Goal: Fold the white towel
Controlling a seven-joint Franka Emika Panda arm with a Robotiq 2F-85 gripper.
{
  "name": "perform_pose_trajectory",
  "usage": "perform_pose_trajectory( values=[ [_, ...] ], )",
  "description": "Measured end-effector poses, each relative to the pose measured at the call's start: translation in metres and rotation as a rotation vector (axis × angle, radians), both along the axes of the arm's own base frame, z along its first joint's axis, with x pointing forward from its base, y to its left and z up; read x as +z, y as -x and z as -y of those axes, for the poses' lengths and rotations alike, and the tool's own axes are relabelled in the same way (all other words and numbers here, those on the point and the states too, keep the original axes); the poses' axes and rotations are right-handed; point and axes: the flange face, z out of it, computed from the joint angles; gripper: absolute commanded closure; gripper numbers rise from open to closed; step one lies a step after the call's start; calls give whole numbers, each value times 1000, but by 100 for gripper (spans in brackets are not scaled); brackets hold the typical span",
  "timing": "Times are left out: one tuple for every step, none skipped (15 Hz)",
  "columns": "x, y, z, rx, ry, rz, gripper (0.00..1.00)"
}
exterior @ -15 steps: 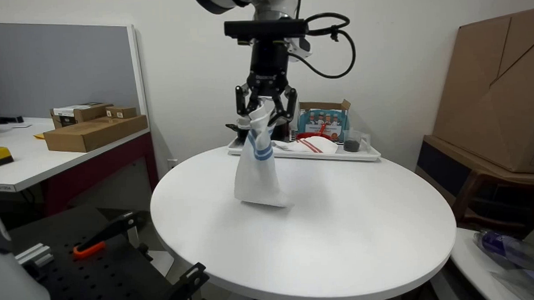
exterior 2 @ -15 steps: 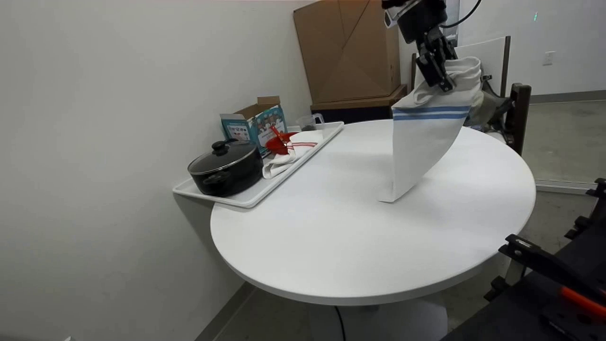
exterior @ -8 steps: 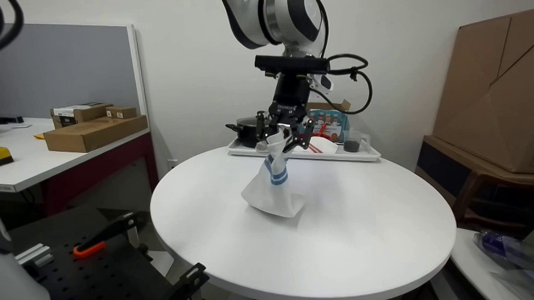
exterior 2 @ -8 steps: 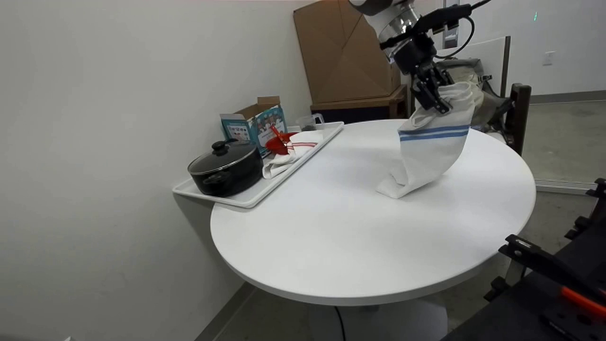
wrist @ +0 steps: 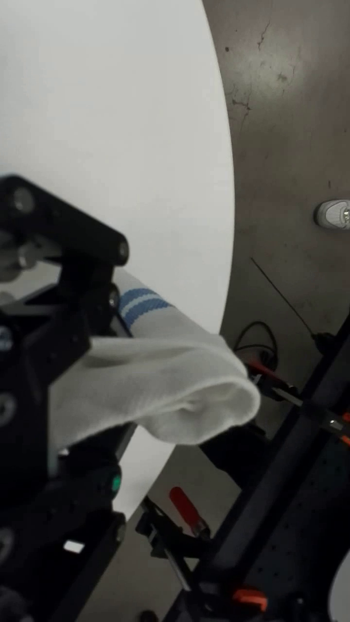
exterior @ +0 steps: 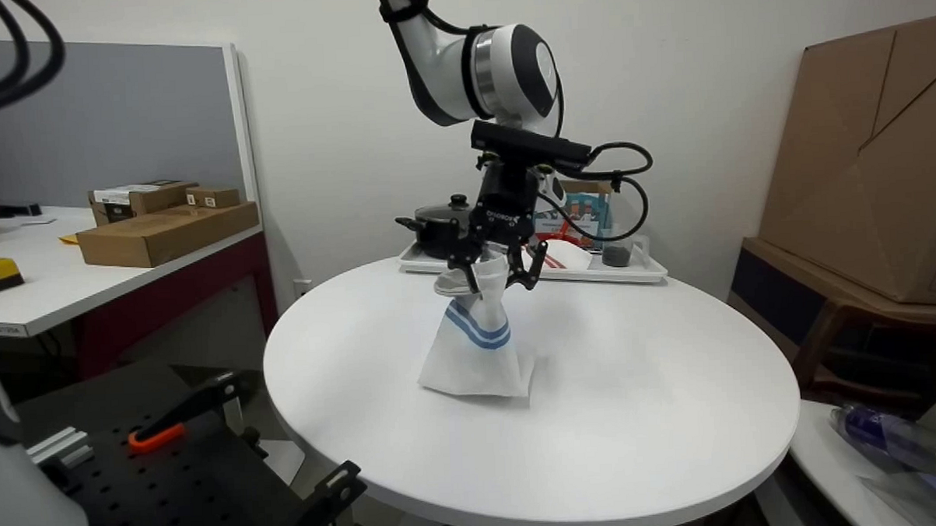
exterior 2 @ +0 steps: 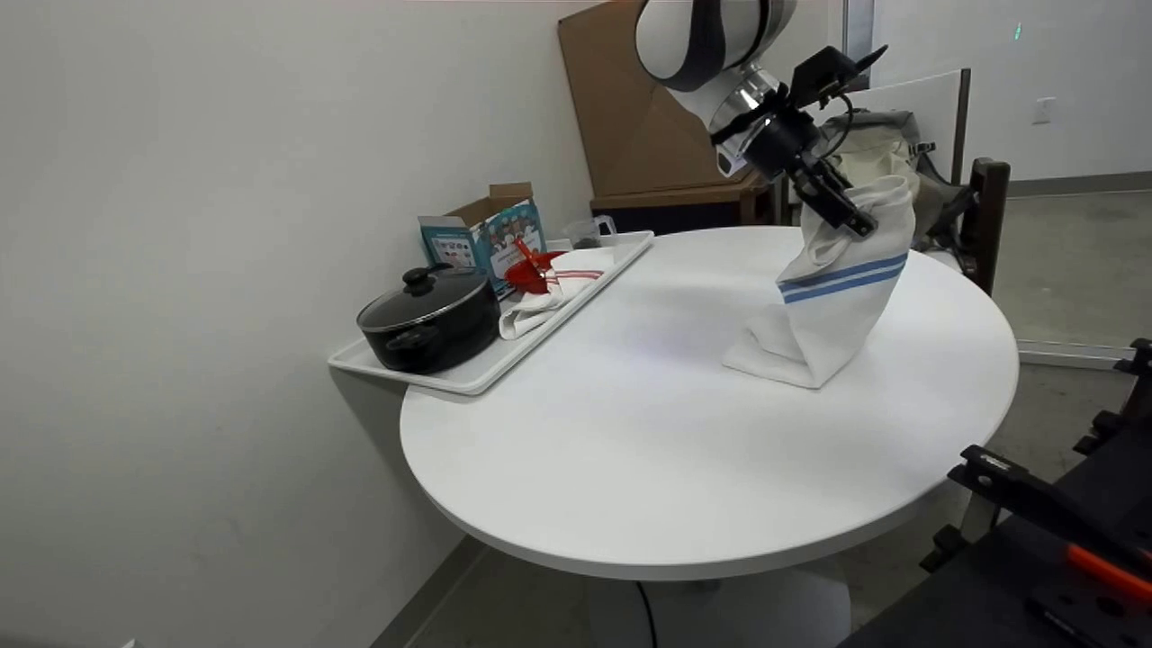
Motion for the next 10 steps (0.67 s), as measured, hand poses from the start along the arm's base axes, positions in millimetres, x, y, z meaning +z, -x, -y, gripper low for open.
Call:
perform_pose_trajectory(
  values=[
    [-3,0,0,41,-13,-28,91],
    [-5,0,1,84,-27,-54,91],
    [-9,2,1,127,-38,-79,91],
    [-12,3,2,169,-48,-104,92],
    [-15,4,3,212,-56,-127,91],
    [-20,5,5,254,-64,-151,92],
    [-24,5,7,297,-69,-176,91],
    [-29,6,10,339,-71,-202,91],
    [-35,7,12,381,-74,-230,89],
    [-42,8,15,423,-72,-258,90]
  ],
)
